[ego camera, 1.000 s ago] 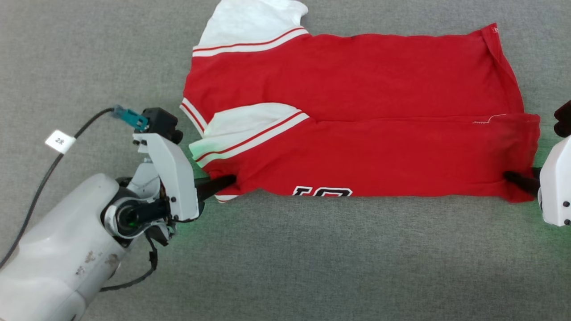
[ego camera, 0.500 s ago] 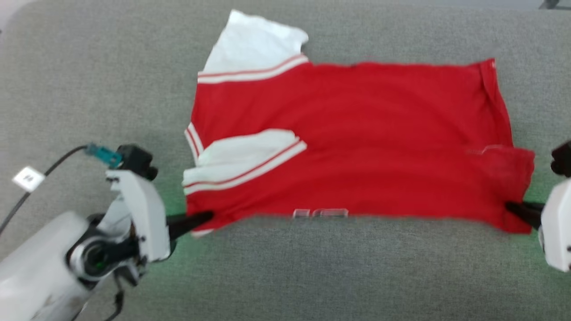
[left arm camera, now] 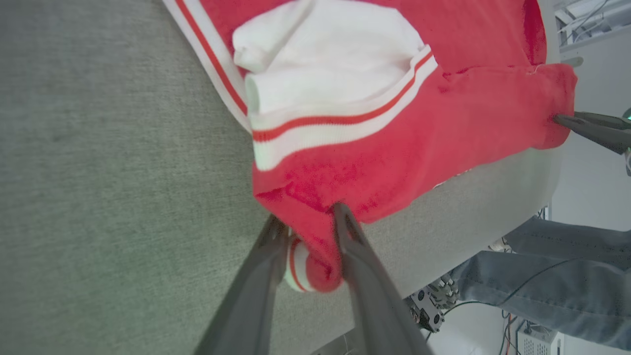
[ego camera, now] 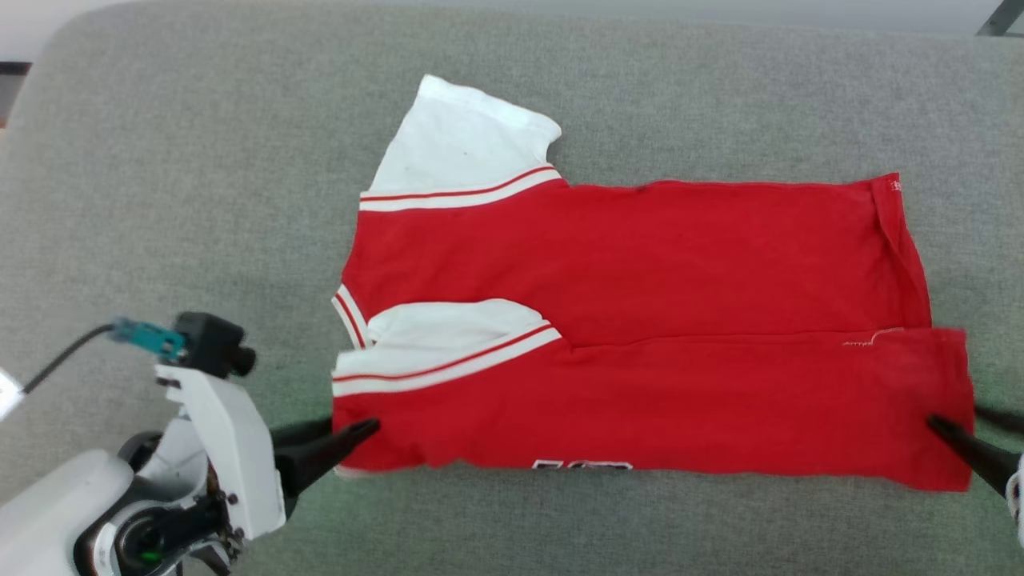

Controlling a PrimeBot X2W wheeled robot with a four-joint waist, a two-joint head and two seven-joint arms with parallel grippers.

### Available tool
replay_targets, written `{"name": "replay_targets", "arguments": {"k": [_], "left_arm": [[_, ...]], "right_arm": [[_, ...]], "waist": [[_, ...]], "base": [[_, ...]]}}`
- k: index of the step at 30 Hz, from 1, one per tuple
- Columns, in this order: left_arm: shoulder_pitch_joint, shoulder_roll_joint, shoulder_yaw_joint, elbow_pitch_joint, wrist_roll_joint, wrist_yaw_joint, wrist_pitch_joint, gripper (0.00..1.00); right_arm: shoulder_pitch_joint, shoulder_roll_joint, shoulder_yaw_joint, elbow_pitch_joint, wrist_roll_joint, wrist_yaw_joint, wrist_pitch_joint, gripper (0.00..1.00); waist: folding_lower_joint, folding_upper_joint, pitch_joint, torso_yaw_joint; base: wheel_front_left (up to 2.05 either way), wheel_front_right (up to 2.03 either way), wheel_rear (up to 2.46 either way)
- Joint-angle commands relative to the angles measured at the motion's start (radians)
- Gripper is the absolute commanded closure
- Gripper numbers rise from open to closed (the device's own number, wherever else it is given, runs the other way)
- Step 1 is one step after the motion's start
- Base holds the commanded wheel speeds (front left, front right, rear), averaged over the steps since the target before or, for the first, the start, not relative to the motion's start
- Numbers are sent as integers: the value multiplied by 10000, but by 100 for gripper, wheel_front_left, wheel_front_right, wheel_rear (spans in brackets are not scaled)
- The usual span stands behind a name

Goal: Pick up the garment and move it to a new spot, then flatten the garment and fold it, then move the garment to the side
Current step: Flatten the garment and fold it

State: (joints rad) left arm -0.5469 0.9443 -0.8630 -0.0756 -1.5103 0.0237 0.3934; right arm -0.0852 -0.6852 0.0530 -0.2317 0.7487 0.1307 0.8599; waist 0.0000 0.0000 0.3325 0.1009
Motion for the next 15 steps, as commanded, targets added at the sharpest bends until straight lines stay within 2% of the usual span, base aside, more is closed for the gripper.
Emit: {"name": "replay_targets", "arguments": {"k": [1,4,8,9,11,15], "left_arm": [[197,-18,136,1,13,110,-295,0],[395,36,366,-135,102,161,-947,0],[548,14,825,-137,557,206,-2282,0],[593,-78,925,34,652,351,-2635,0],[400,-205,878,237,1468,310,-3259,0],[-142,-883,1079,1110,2303,401,-4430,0]], "right_arm": [[99,179,-316,-137,-118,-1,-193,0],[-85,599,-954,-400,-483,-1,-915,0],[-521,1249,-1348,-468,-1096,-1,-2501,0],[-622,1432,-1341,-393,-1294,-1,-2919,0],[-932,1742,-1208,-316,-1705,1,-3958,0],[-1423,2450,-944,223,-2429,-5,-6052,0]], "waist": [[0,0,-84,5],[0,0,-193,30],[0,0,-309,66],[0,0,-332,58],[0,0,-346,41],[0,0,-335,-46]], "base": [[0,0,0],[0,0,0],[0,0,0],[0,0,0],[0,0,0],[0,0,0]]}}
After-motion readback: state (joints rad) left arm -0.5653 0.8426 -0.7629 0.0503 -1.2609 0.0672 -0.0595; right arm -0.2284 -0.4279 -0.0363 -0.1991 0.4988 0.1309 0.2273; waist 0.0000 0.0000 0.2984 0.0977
